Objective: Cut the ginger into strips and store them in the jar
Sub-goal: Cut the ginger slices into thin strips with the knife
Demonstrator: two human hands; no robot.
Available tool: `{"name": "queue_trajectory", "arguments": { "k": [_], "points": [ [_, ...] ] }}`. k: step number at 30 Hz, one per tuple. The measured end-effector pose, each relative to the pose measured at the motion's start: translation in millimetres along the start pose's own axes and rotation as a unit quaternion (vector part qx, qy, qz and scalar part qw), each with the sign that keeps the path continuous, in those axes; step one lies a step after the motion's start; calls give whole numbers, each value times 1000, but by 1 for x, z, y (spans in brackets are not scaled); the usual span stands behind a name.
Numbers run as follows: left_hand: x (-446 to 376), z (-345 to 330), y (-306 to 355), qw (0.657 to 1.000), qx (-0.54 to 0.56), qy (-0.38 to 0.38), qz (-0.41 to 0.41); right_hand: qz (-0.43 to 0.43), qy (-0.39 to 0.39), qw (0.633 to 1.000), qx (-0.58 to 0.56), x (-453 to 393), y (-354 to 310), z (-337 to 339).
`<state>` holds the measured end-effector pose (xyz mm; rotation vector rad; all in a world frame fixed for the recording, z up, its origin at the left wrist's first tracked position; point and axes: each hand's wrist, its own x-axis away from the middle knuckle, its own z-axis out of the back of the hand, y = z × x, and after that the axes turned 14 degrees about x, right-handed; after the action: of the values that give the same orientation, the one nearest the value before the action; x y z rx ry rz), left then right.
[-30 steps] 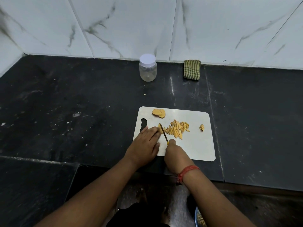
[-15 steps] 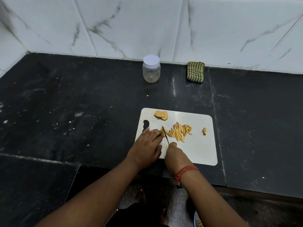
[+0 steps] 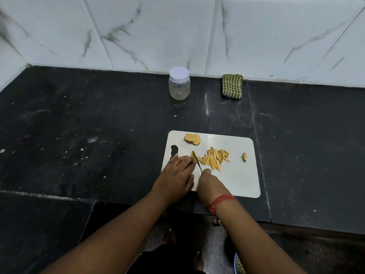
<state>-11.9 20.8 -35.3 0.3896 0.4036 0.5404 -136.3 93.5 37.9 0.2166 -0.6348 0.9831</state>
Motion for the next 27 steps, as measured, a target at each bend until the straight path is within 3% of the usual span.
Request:
{"name": "queue_trajectory", "arguments": {
  "k": [6, 15, 20, 27],
  "points": [
    [0, 0, -1, 1000, 3, -3, 11, 34, 28, 999, 20, 27, 19, -26],
    [1, 1, 0, 1000, 9, -1, 13, 27, 55, 998, -13, 28, 32, -22],
    [2, 0, 0, 1000, 11, -3, 11, 69, 87, 994, -24, 32, 25, -12],
    [2, 1, -1, 1000, 14, -11, 14, 62, 65, 995, -32, 15, 13, -2]
  ]
}}
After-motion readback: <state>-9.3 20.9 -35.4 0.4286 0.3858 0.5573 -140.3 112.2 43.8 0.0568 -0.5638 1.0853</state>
